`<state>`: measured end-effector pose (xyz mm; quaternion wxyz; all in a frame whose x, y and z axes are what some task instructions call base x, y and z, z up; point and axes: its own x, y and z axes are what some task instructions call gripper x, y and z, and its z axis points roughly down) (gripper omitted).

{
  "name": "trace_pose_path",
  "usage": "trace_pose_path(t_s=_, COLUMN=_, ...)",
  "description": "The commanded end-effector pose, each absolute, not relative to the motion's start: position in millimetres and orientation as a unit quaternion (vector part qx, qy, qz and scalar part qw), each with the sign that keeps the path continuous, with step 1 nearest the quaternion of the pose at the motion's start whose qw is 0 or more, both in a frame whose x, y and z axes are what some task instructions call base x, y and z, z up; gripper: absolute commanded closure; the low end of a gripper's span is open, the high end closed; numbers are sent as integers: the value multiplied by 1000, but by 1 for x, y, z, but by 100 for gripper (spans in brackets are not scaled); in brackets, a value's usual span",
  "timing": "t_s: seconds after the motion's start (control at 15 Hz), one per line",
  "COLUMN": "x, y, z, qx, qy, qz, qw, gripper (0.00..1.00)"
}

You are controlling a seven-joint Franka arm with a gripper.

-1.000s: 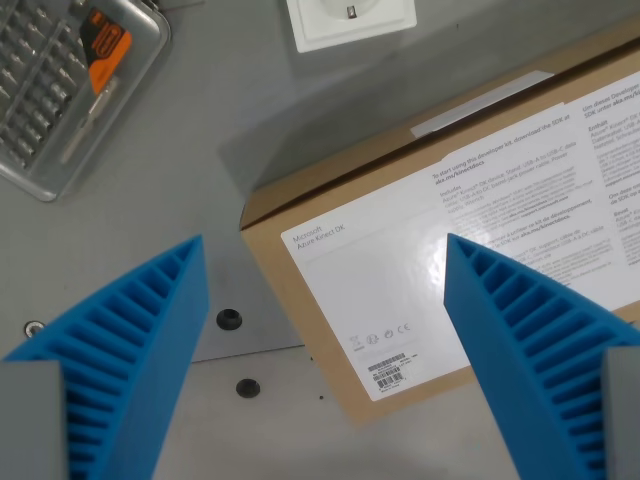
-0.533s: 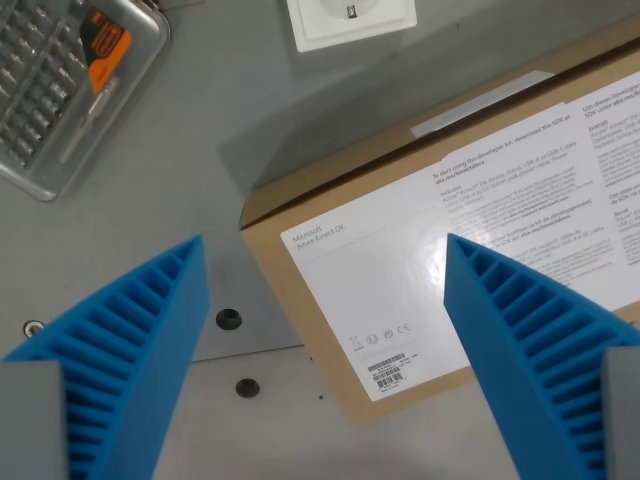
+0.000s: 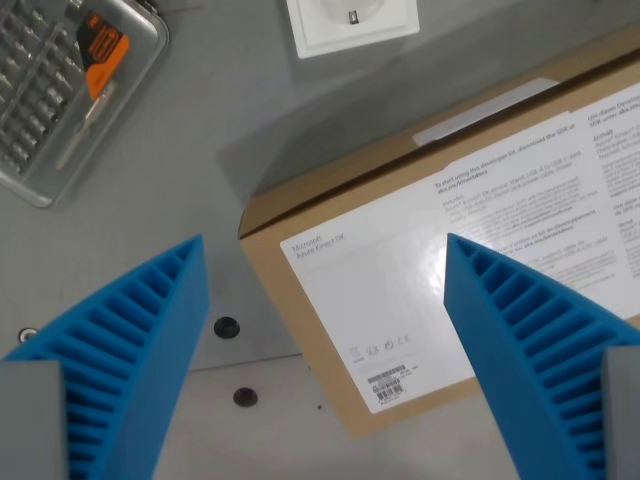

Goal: Move above the white socket

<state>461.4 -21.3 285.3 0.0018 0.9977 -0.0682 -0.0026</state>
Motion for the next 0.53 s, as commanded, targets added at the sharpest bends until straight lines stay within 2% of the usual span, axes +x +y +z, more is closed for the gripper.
trace_pose_path(t_s=0.07, x=472, y=-26, z=281, qx=999, qy=-45, qz=-5, qw=1, gripper=0)
trace_pose_path(t_s=0.53, x=485, y=-32, z=266, qx=999, qy=-30, qz=-12, qw=0, gripper=0)
